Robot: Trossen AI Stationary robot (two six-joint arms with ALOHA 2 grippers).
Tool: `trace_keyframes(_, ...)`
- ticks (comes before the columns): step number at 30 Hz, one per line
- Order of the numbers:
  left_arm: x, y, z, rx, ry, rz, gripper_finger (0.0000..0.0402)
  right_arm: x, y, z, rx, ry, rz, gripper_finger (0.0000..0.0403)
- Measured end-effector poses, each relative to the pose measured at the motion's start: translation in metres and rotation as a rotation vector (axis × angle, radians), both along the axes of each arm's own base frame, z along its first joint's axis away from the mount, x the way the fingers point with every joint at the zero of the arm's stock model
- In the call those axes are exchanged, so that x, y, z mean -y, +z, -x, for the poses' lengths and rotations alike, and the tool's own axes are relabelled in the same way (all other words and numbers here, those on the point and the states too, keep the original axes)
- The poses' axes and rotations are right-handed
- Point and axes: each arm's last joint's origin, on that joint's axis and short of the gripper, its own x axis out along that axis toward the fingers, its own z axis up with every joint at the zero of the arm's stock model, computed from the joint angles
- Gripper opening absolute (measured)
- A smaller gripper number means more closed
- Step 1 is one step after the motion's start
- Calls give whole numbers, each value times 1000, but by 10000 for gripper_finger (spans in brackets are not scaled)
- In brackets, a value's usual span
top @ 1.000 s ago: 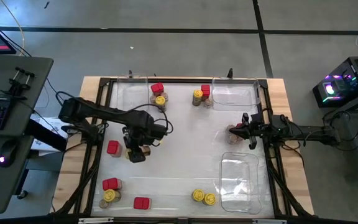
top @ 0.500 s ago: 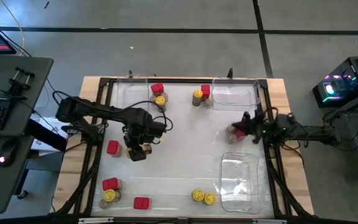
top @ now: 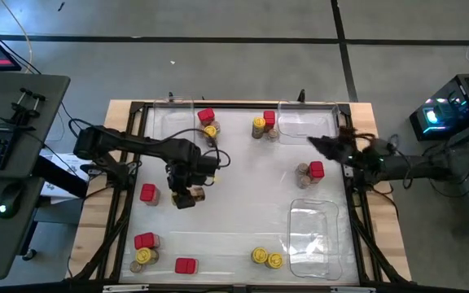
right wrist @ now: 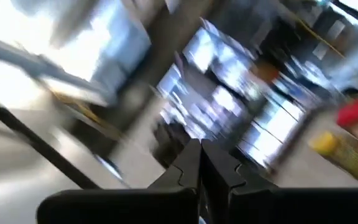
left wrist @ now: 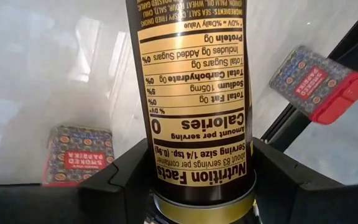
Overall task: Sort spices by type
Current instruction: Put the yellow seasoning bottle into the top left transparent bin
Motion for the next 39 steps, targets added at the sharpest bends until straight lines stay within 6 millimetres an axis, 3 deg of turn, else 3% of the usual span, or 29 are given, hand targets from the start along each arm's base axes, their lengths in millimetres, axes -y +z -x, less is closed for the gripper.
trace_keyframes(4, -15, 11, -7, 68, 26, -5, 192, 0, 19, -49, -336, 29, 67, 30)
trace_keyframes(9, -33, 27, -13, 137, 42, -130, 193, 4, 23, -113, -737, 78, 242, 102)
trace_keyframes(12, -38, 34, -16, 173, 40, -180, 193, 6, 29, -150, -862, 173, 349, 152)
trace_keyframes(15, -41, 36, -19, 214, 40, -207, 193, 0, 33, -186, -929, 325, 595, 190)
trace_keyframes(20, -42, 36, -20, 235, 13, -238, 193, -16, 37, -231, -993, 495, 935, 216)
trace_keyframes(23, -40, 36, -20, 237, 6, -237, 193, -20, 30, -250, -1030, 549, 1030, 217)
trace_keyframes(29, -36, 47, -12, 279, -32, -231, 193, -20, 19, -274, -985, 540, 1039, 217)
trace_keyframes(34, -36, 57, -5, 312, -19, -245, 193, -20, 24, -278, -931, 490, 1042, 217)
trace_keyframes(39, -34, 55, -3, 271, -21, -275, 193, -15, 27, -269, -1008, 477, 1038, 217)
